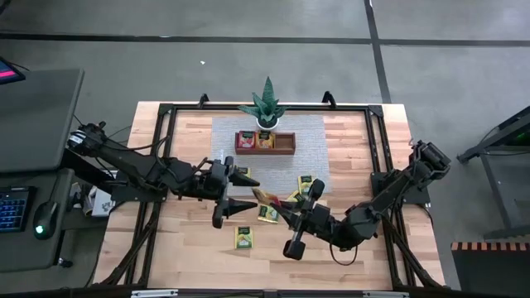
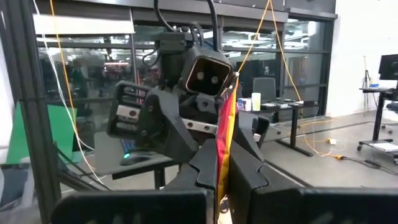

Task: Pick & Place Tea
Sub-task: Put the orange tea bag into the middle section of the wooden organizer

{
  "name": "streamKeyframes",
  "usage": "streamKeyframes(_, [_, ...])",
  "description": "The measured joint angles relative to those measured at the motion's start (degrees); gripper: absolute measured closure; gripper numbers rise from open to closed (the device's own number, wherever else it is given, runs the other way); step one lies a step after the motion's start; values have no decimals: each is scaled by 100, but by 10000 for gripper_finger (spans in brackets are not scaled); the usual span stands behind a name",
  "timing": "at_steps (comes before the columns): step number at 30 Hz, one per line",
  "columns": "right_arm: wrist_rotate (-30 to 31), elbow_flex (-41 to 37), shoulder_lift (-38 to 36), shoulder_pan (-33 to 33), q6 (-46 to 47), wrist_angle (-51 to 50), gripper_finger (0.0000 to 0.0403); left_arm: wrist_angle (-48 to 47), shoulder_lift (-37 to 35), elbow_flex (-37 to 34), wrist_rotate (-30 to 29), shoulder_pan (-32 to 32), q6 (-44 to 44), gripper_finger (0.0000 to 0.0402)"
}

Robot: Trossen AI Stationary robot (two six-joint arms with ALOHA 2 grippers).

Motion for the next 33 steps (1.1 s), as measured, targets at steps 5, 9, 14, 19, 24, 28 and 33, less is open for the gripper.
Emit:
streamKeyframes(5, [-3, 0, 0, -14, 9, 10, 397, 3, 0, 0, 23, 0, -135, 121])
streamKeyframes(9, [-227, 0, 0, -111, 178, 2, 397, 72, 73, 1, 90, 0, -181, 135])
streamKeyframes(14, [-397, 0, 0, -237, 368, -152, 397, 160, 138, 0, 116, 0, -227, 162])
streamKeyframes(19, [-449, 0, 1, -275, 367, -158, 397, 167, 140, 0, -160, 0, -246, 190])
streamKeyframes(24, [-448, 0, 0, -275, 369, -164, 397, 205, 133, 0, -194, 2, -232, 246])
streamKeyframes(28, [-433, 0, 0, -278, 369, -169, 397, 209, 133, 0, -189, 0, -235, 314])
streamKeyframes(33, [-411, 0, 0, -277, 370, -171, 397, 203, 133, 0, -171, -2, -234, 392])
